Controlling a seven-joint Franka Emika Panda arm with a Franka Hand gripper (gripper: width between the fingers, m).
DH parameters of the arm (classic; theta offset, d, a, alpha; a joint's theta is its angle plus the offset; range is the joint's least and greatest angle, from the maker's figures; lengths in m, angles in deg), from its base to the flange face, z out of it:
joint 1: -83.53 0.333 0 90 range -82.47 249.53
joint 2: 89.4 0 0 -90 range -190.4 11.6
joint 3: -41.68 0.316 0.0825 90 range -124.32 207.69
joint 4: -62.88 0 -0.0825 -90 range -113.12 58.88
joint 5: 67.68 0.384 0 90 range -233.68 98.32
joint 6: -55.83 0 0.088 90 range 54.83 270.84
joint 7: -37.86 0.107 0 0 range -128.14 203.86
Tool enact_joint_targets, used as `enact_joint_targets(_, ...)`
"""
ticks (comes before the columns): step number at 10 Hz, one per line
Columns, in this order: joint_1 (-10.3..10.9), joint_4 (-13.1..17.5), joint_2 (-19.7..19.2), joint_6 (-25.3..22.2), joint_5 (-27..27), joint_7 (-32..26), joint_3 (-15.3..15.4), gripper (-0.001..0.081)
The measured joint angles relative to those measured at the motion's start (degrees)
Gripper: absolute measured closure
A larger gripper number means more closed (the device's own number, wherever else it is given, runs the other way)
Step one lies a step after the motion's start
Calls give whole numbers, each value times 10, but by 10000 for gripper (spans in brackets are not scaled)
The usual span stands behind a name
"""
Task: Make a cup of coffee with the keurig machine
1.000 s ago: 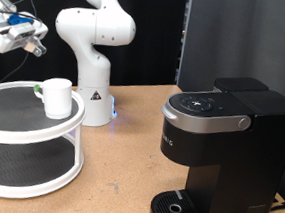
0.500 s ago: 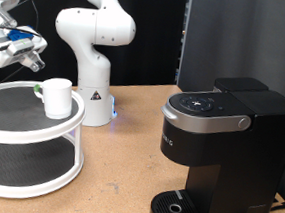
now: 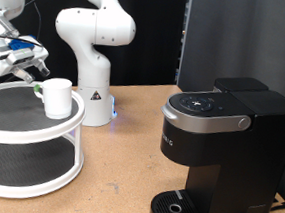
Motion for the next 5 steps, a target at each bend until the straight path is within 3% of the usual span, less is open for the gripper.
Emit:
enact_joint_targets(1,2,-4,-1,10,3,-5,-4,269)
enact_joint_targets(2,5,-8,-3,21,5,-8,-6,90)
enact_joint_targets(3,12,-12,-6,36,9,-14,-11,27)
enact_joint_targets(5,28,-16,-19,61,19,-29,-20,5)
